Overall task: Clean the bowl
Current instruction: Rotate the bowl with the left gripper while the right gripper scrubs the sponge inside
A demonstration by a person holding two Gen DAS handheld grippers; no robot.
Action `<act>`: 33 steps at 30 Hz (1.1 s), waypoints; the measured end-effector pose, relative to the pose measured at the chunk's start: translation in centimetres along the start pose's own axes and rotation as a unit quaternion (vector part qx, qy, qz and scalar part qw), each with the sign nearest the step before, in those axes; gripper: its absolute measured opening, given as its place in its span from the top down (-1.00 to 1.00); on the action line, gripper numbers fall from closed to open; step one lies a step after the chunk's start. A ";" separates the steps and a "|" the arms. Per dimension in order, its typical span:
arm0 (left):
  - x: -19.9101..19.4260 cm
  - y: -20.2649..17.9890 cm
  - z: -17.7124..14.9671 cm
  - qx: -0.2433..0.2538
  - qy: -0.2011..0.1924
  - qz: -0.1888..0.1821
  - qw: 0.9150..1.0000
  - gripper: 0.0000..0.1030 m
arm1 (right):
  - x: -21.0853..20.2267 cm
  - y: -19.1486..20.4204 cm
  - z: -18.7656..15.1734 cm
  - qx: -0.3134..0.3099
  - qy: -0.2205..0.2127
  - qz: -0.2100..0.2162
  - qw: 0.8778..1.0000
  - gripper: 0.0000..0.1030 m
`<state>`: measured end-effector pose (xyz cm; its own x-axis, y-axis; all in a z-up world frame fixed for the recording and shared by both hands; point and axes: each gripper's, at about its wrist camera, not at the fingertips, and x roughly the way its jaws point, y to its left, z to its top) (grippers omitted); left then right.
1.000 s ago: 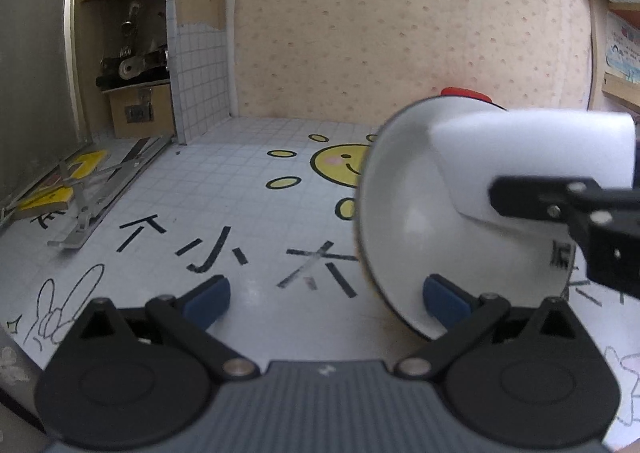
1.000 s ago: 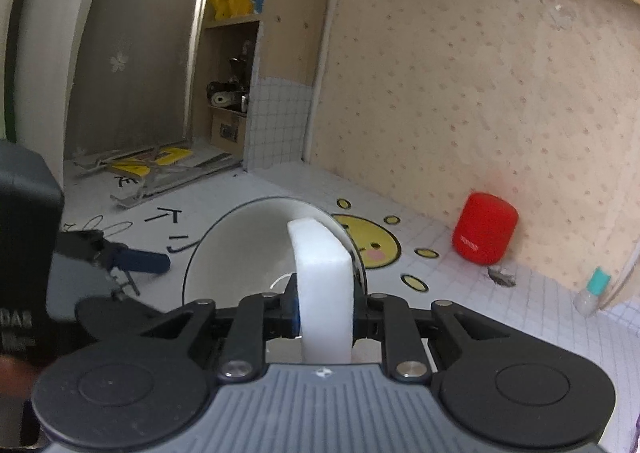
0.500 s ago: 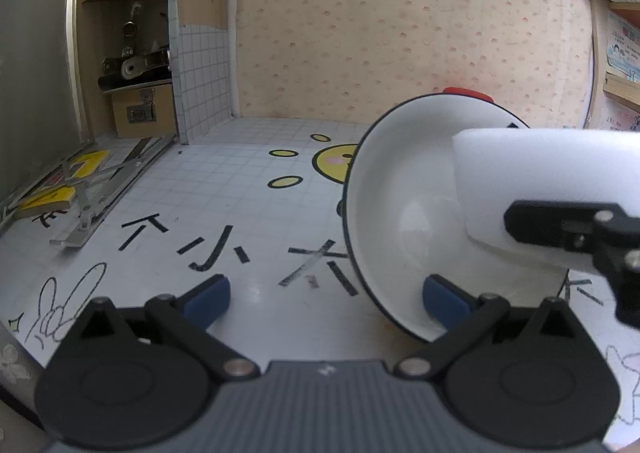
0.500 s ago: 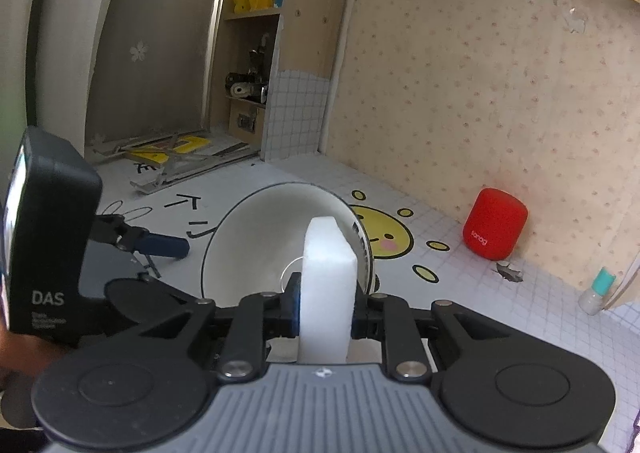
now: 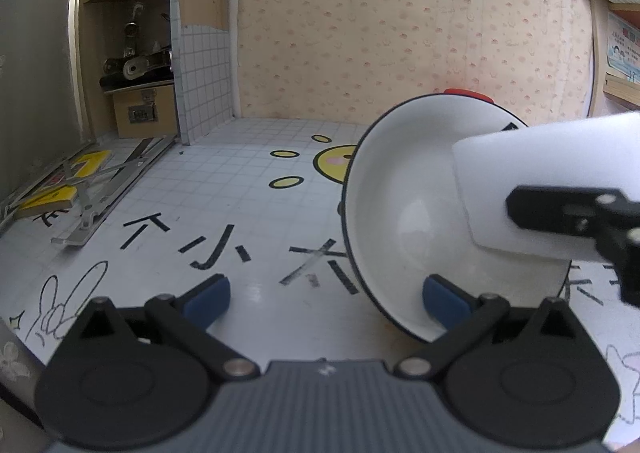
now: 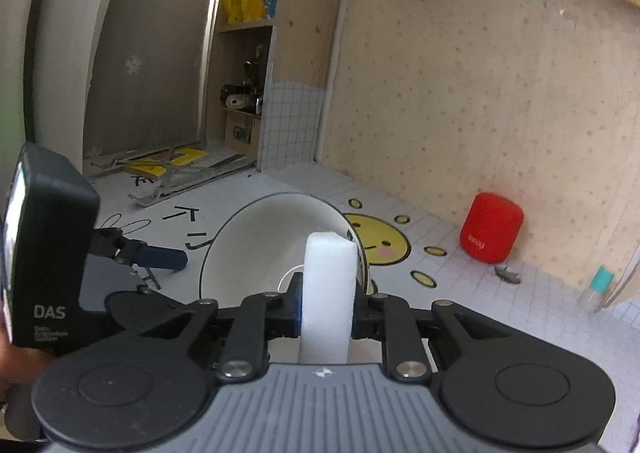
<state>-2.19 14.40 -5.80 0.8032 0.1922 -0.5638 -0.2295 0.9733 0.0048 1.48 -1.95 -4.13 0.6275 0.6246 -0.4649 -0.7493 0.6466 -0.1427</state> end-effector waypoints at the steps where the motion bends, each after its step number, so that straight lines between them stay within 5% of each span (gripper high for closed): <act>1: 0.0 0.0 0.0 0.000 0.000 0.000 1.000 -1.00 | 0.2 0.1 0.0 -0.001 0.001 0.000 1.000 0.65; 33: -0.3 1.0 -0.5 -0.011 -0.009 0.018 1.000 -1.00 | 0.1 1.6 0.9 -0.034 -0.003 0.002 0.999 0.66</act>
<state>-2.99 15.28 -6.03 0.8040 0.2290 -0.5487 -0.2695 0.9630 0.0069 0.50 -0.45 -3.59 0.6255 0.6297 -0.4606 -0.7643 0.6133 -0.1995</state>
